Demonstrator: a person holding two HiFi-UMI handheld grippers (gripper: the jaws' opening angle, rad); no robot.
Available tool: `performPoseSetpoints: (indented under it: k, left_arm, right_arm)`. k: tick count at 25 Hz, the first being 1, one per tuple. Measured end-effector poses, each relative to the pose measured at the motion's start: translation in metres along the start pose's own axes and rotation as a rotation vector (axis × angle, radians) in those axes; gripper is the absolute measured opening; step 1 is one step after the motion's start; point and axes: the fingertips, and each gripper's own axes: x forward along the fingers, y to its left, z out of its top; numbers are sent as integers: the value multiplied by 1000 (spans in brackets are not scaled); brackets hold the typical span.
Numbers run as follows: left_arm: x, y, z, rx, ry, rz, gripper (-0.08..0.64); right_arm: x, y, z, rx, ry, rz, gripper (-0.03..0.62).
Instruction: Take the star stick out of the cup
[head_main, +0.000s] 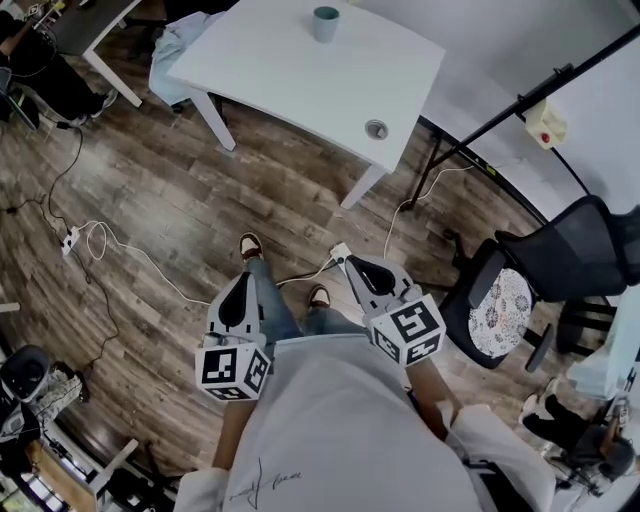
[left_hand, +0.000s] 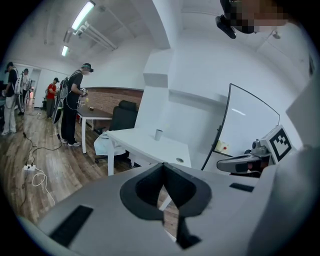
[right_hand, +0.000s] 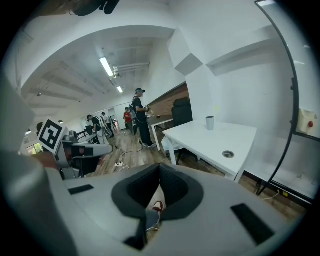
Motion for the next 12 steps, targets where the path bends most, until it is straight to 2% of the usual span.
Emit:
performPoseSetpoints:
  k: [3,7,12]
  left_arm:
    - [22,13,5,-13,13,-17,8]
    - [51,34,29,16,13,-52,8]
    - [84,76,60,13,12,-49,8]
  right_arm:
    - [19,-8,11,-5,6,-12,9]
    - [50,-14,32,-16,18,-12,9]
    - [103,-19,59,-7,17,-5,9]
